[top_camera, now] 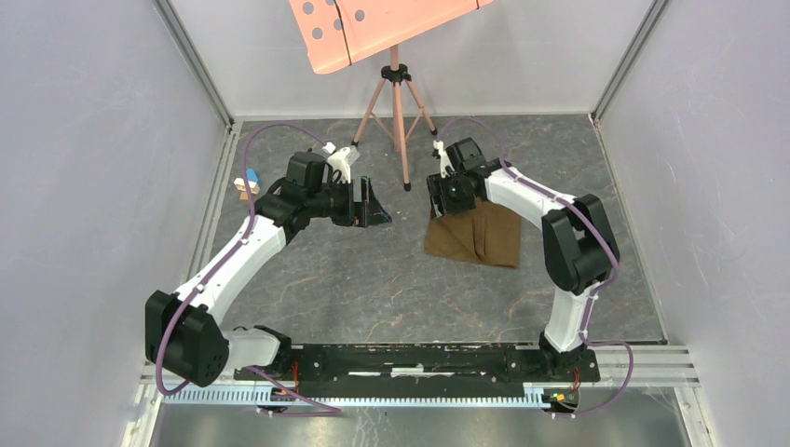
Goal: Fold the napkin into a case and place the utensils inside
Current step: Fold the rectangle-folded napkin at the center of the board.
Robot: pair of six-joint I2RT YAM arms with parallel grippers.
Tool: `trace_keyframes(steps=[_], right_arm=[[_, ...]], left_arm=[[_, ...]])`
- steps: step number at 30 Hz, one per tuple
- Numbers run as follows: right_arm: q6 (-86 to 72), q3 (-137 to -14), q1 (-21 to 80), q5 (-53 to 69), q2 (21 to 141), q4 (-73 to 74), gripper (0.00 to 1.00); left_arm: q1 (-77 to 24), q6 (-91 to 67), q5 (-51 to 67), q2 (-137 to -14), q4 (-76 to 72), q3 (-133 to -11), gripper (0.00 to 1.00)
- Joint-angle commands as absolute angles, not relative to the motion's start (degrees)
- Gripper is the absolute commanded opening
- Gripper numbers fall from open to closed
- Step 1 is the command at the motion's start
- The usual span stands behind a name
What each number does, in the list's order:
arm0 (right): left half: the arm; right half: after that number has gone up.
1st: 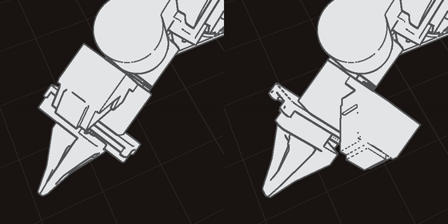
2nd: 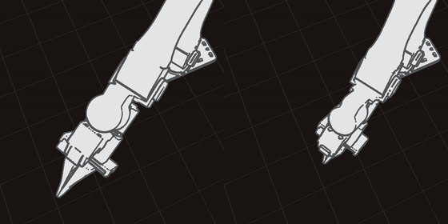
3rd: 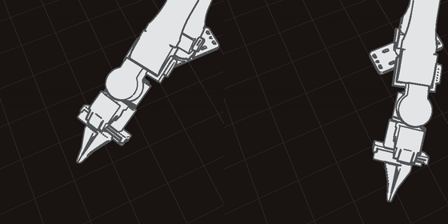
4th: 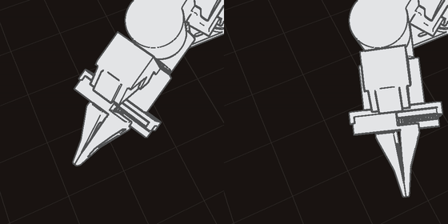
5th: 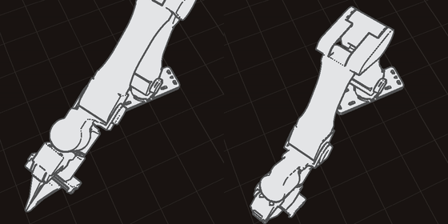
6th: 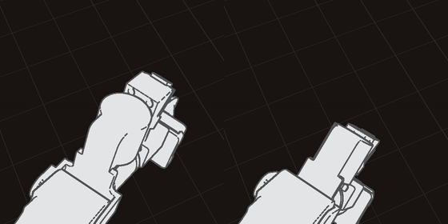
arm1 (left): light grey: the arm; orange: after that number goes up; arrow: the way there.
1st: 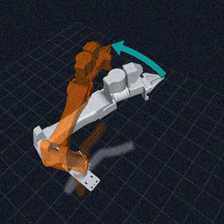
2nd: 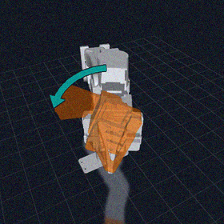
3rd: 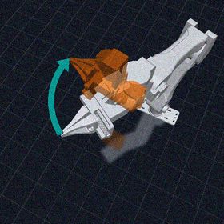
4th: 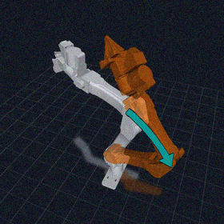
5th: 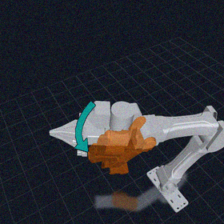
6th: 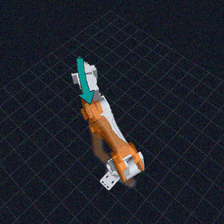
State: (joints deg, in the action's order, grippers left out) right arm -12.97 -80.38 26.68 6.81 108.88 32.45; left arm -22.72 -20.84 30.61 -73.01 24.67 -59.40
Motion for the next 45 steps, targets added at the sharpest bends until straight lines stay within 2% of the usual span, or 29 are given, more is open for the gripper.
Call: trace_keyframes(steps=[1,4,7,11,15,20,26,30,35,45], right_arm=[[-14.30,-75.09,24.43,19.05,99.25,21.25,0.72],[-13.38,-70.90,21.49,20.71,93.06,19.52,0.85],[-11.39,-64.27,15.84,22.72,88.94,19.68,0.89],[-13.68,-52.91,7.35,32.03,85.51,11.98,0.90],[-15.05,-48.01,4.40,35.22,86.76,8.14,0.89],[-19.63,-42.30,0.44,44.92,91.54,-2.12,0.75],[-19.61,-41.84,0.31,46.30,95.56,-3.97,0.72],[-21.79,-41.30,0.41,48.98,96.85,-7.29,0.61],[-22.50,-41.13,0.83,49.63,97.35,-8.65,0.55],[-28.19,-42.54,10.84,50.20,99.09,-15.17,0.42]], left_arm=[[-22.46,-18.54,31.95,-71.80,21.92,-58.50,0.89],[-22.50,-18.46,31.33,-71.96,22.01,-58.61,0.89],[-22.49,-18.28,31.31,-71.57,22.23,-58.72,0.89],[-22.48,-18.17,30.41,-71.32,21.99,-58.14,0.89],[-22.49,-18.11,30.48,-71.81,22.28,-58.36,0.89],[-22.49,-17.71,29.24,-71.48,22.52,-58.04,0.89],[-22.48,-17.16,28.16,-71.63,23.11,-58.27,0.89],[-22.49,-16.96,27.67,-71.80,23.27,-58.35,0.89],[-22.45,-16.96,28.25,-72.18,23.29,-58.53,0.89],[-22.34,-16.96,28.49,-72.10,23.25,-58.54,0.89]])
